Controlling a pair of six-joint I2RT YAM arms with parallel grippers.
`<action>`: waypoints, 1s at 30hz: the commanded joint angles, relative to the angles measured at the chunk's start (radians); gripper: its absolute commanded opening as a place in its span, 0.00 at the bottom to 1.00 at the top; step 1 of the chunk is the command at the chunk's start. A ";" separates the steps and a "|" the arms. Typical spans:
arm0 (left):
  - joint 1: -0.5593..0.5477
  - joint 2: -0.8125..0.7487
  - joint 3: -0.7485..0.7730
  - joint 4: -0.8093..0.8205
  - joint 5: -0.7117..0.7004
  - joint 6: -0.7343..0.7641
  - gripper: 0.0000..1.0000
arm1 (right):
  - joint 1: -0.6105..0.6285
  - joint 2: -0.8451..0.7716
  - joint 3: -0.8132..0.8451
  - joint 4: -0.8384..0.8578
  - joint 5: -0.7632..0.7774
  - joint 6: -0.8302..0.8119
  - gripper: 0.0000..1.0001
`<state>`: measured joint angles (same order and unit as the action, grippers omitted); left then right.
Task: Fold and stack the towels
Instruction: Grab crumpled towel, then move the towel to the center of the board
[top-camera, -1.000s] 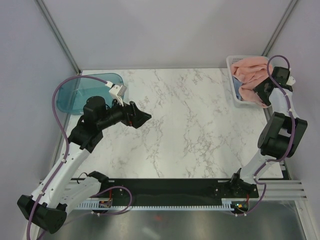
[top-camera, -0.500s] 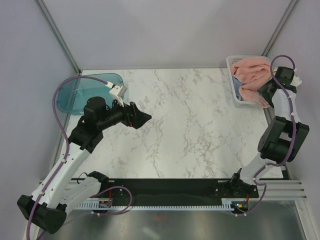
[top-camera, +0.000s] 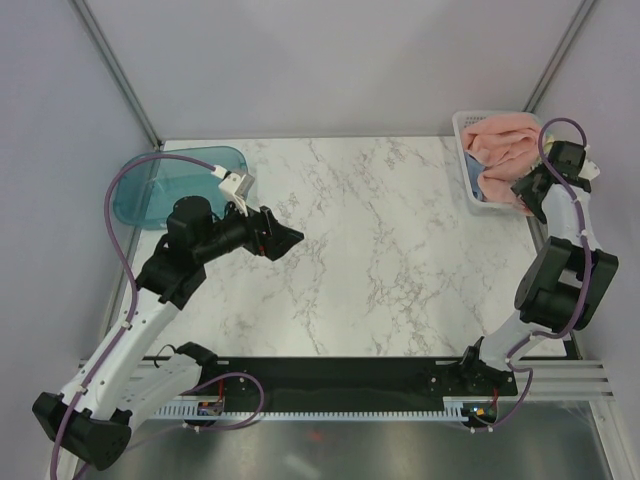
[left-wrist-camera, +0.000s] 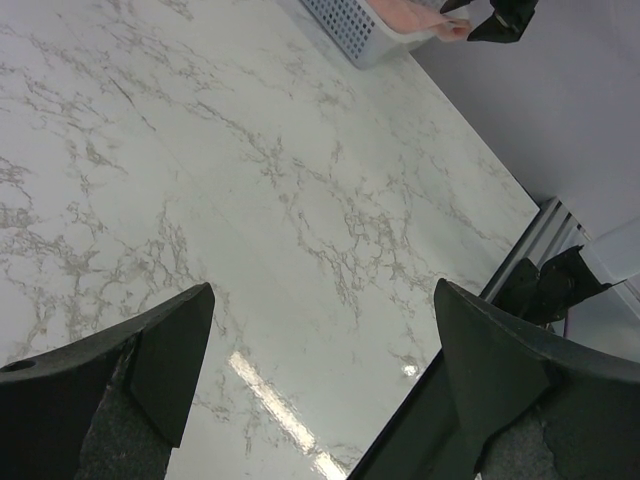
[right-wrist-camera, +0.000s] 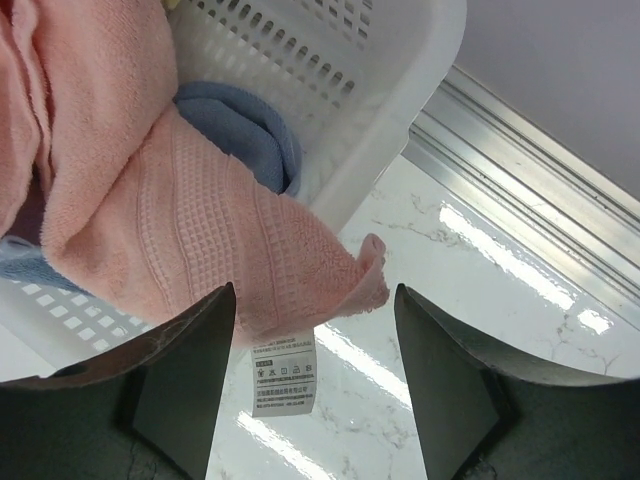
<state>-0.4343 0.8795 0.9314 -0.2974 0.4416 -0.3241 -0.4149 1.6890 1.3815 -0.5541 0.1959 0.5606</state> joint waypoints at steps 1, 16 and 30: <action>-0.003 -0.005 0.001 0.032 -0.020 0.013 0.98 | -0.002 0.012 -0.006 0.026 -0.010 0.028 0.73; -0.001 0.051 0.095 -0.020 -0.113 -0.055 0.98 | 0.062 -0.167 0.463 0.227 -0.614 0.100 0.00; 0.000 0.058 0.399 -0.305 -0.170 -0.065 0.98 | 0.545 -0.449 0.200 0.355 -0.696 0.361 0.00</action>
<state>-0.4343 0.9634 1.2999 -0.5072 0.3153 -0.3618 0.0422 1.2308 1.7592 -0.1890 -0.5266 0.8780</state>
